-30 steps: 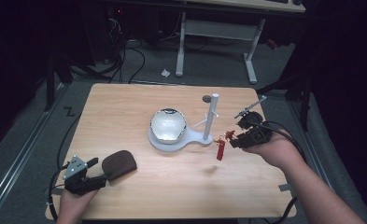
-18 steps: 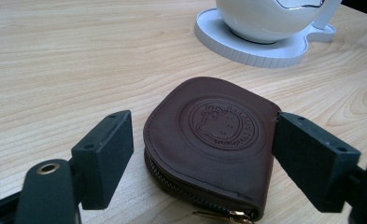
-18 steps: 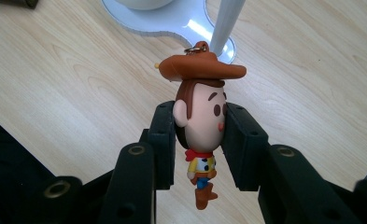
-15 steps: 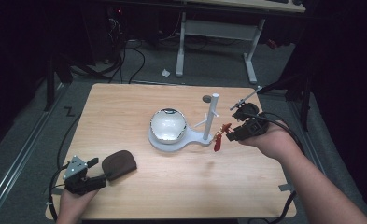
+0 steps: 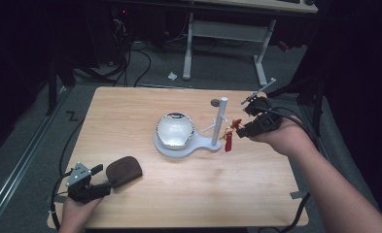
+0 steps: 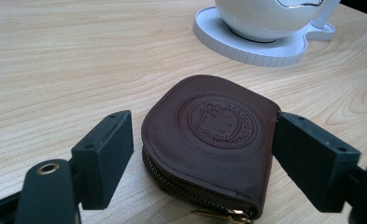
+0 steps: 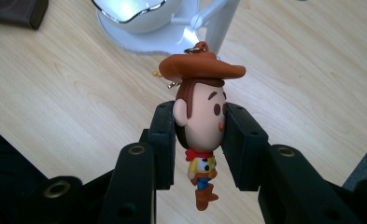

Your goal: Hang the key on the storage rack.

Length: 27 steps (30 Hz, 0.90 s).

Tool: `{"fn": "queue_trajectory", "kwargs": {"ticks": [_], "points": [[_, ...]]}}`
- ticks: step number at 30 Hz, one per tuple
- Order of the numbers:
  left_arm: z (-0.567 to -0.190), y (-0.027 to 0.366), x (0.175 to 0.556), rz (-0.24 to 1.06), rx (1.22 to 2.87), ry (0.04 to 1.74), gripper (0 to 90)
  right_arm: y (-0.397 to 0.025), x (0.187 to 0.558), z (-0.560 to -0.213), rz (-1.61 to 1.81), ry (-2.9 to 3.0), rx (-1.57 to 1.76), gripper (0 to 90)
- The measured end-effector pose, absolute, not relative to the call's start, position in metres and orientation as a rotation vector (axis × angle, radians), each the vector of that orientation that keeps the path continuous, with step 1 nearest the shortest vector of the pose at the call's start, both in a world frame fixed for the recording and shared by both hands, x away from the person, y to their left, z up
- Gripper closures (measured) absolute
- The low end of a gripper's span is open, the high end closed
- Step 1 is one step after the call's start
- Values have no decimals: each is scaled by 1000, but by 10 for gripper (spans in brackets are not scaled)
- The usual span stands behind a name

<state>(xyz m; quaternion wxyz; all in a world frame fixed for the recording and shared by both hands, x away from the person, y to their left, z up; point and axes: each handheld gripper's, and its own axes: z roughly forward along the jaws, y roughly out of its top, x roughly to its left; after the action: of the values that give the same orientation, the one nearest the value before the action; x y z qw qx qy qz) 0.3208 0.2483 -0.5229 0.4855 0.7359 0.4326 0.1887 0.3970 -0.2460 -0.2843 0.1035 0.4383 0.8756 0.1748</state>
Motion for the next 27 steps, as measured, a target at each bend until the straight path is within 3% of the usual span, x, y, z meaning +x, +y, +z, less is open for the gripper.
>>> {"fn": "queue_trajectory", "kwargs": {"ticks": [27], "points": [[-524,245,320,453,1804,1040,212,-240,416,-280,539,2536,1296,668]]}}
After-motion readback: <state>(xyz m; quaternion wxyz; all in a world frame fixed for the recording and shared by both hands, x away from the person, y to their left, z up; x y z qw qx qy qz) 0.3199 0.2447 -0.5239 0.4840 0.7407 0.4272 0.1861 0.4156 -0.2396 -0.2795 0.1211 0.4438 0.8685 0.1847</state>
